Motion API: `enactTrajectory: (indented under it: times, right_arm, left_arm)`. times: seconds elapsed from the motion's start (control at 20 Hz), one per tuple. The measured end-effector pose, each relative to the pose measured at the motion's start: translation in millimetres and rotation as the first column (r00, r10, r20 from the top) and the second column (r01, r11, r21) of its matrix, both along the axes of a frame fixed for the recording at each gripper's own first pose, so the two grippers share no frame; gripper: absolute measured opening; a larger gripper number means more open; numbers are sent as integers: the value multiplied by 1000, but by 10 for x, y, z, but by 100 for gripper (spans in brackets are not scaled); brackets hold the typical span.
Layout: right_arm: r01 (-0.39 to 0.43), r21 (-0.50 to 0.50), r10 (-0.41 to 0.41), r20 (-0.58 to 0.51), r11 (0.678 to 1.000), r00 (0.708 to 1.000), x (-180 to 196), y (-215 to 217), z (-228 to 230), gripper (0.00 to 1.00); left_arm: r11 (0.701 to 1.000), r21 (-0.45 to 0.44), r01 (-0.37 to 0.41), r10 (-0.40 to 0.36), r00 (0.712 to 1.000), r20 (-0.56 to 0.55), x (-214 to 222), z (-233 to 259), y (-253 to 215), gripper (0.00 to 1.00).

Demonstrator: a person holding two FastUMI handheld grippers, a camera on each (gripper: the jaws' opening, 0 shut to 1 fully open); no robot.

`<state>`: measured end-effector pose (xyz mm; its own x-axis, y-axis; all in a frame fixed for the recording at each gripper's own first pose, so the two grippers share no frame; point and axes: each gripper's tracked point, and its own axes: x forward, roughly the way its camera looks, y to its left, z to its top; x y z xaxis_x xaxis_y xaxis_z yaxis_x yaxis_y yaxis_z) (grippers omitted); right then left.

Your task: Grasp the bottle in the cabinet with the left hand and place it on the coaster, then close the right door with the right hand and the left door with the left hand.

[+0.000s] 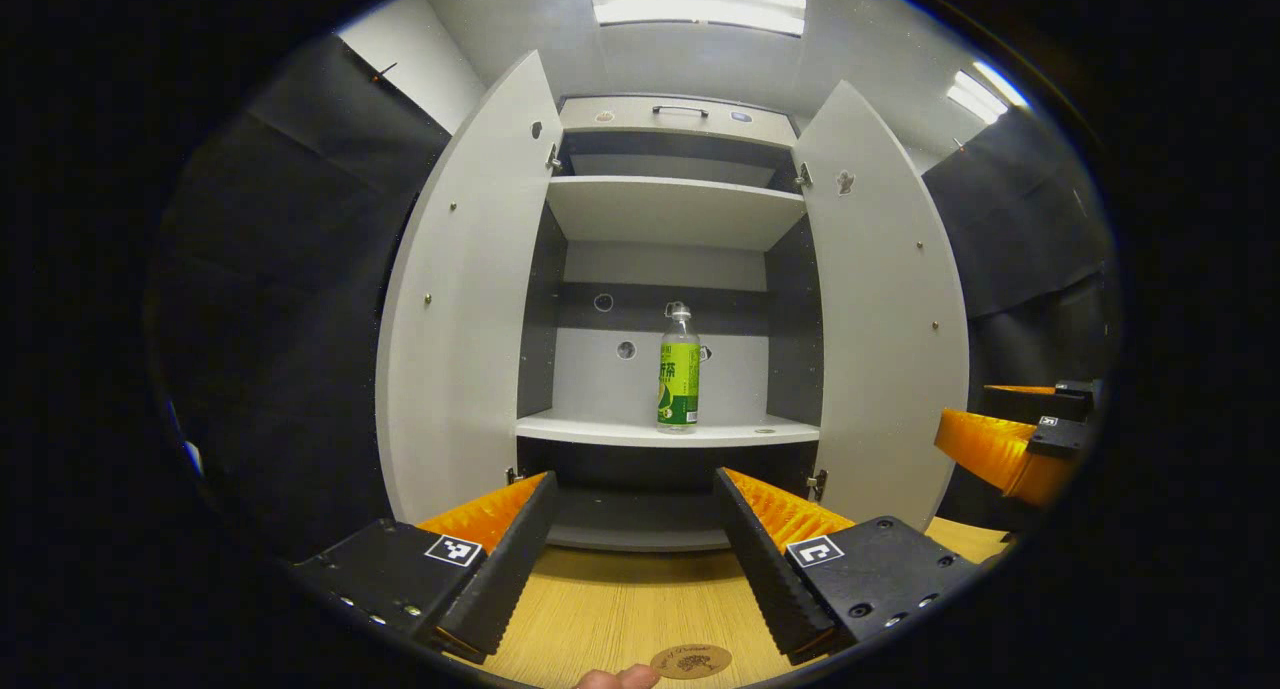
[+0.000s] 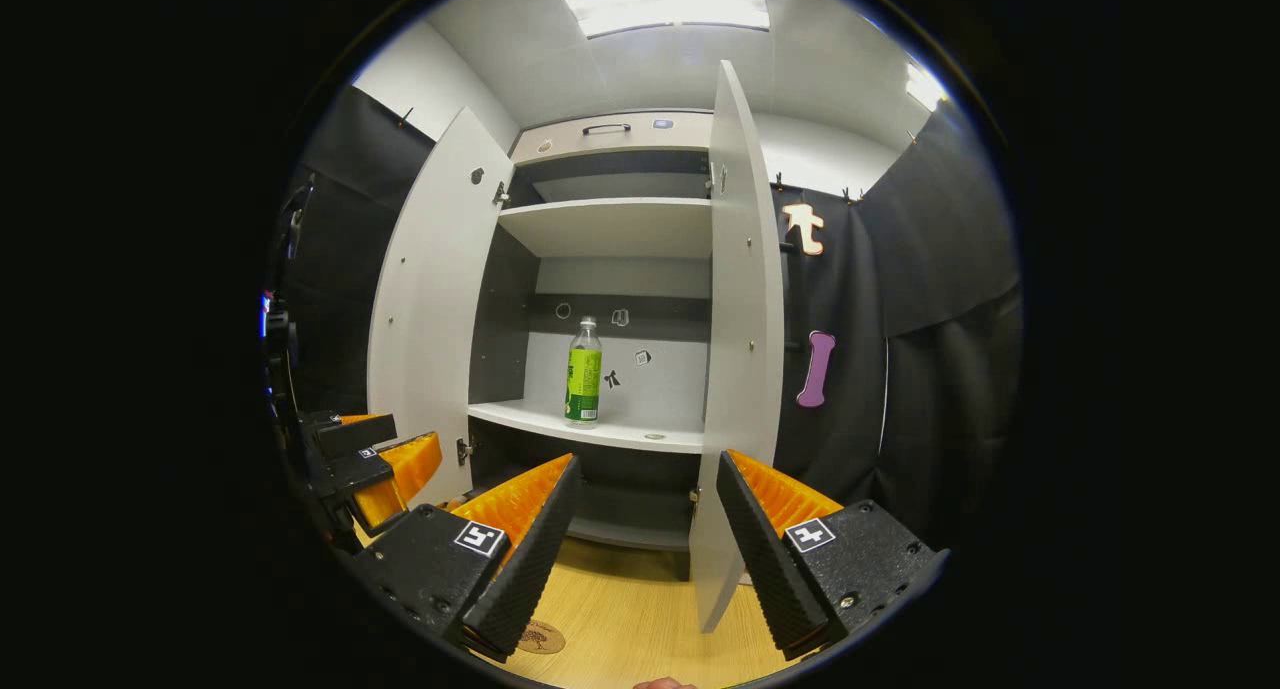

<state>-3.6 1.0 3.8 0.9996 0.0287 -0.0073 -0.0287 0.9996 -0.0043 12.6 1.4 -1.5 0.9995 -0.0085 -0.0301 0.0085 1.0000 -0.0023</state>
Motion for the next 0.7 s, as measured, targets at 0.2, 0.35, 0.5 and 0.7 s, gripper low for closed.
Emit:
enactTrajectory:
  times: [0.2,0.35,0.5,0.7]
  right_arm:
    - [-2,10,2,7,1000,1000,-17,-3,29,84]
    - [1,6,-1,6,1000,1000,-11,-4,25,84]
    - [8,1,-8,11,1000,1000,-14,-5,63,84]
    - [38,7,-38,8,999,999,-2,-52,92,84]
  left_arm:
    - [995,-29,92,-93,995,-24,332,44,-198,95]
    - [978,-96,184,-185,983,-7,746,157,-354,95]
    - [969,-82,235,-236,972,-1,1337,282,-460,95]
    - [966,-56,253,-255,967,-24,2068,264,-552,95]
